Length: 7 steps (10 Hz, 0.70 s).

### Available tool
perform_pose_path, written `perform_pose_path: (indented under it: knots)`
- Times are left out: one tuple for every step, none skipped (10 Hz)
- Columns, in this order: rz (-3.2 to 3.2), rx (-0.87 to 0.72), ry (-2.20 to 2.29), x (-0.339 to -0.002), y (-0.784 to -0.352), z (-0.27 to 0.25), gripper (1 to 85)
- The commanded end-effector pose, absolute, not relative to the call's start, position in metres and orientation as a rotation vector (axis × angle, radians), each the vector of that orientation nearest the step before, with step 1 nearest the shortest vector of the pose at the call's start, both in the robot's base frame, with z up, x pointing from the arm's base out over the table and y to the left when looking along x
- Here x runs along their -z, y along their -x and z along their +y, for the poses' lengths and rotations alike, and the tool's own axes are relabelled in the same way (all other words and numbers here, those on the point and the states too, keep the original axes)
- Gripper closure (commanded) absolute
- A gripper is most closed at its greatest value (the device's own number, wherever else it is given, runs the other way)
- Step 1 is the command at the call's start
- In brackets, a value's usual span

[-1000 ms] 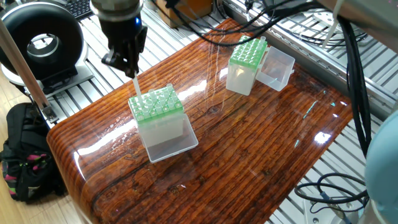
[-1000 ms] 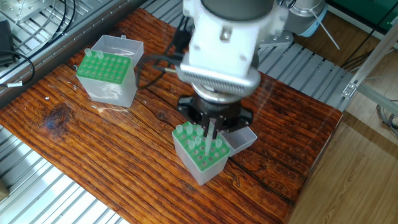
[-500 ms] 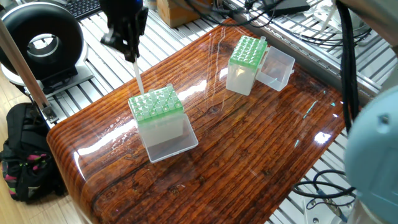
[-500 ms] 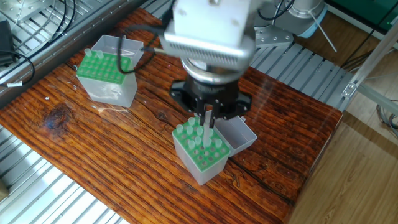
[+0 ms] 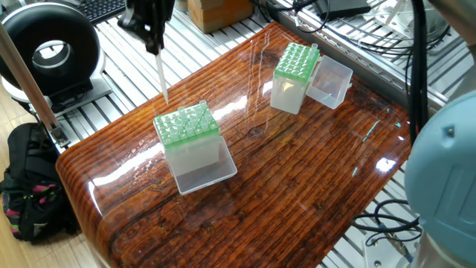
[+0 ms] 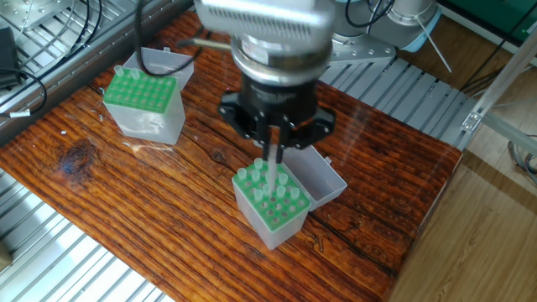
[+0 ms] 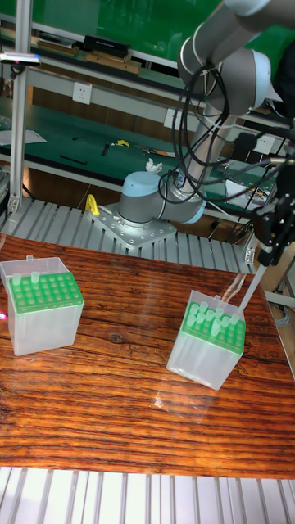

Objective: Transfer all large pipette tips from one holder to another

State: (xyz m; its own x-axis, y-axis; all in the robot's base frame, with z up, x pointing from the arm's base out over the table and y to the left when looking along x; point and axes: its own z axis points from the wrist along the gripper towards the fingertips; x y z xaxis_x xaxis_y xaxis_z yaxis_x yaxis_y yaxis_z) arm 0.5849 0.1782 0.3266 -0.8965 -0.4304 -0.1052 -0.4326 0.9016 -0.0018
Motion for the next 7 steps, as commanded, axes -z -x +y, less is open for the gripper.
perform_pose_path:
  knots:
    - [2.913,-0.028,0.725,-0.329,-0.593,0.159,80.7]
    - [2.909,-0.029,0.742,-0.329,-0.593,0.16,80.7]
    - [2.913,-0.028,0.746,-0.329,-0.592,0.159,79.7]
    - [2.923,-0.065,0.704,-0.329,-0.591,0.165,78.0]
    - [2.942,-0.077,0.628,-0.329,-0.59,0.166,78.0]
    - [2.954,-0.127,0.55,-0.33,-0.59,0.174,78.3]
    - [2.95,-0.152,0.491,-0.331,-0.593,0.178,78.3]
